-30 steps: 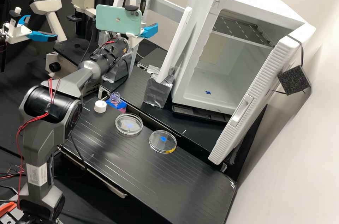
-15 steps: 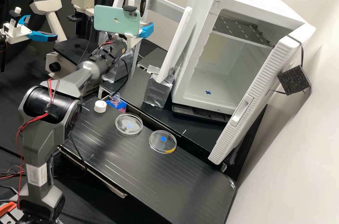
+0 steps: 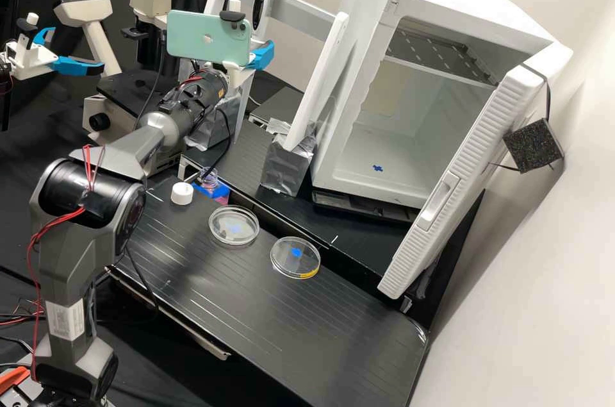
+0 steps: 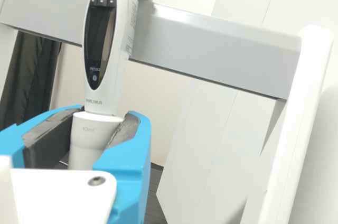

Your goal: Use the pipette

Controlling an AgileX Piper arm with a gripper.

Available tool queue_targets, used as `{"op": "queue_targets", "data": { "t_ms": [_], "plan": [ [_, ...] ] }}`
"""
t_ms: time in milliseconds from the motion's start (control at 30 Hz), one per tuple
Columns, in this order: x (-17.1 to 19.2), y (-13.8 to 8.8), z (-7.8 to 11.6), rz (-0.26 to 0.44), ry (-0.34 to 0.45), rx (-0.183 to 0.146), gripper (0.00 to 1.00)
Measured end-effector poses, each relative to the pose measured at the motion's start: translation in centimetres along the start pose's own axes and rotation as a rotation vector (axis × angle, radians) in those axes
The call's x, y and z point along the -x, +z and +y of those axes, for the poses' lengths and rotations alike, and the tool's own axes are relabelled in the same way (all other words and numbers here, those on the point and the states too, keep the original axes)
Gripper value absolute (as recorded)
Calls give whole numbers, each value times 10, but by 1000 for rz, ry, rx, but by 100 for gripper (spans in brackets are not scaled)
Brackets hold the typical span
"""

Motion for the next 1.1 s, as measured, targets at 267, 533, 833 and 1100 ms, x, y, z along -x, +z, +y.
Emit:
{"op": "queue_targets", "data": {
  "t_ms": [267,533,833,1100],
  "plan": [
    [1,0,0,1,1,0,0],
    [3,-2,4,-1,-1,-18,0],
    [2,-1,8,-11,-6,-43,0],
    [-1,-4,20,-8,8,-63,0]
  ]
}}
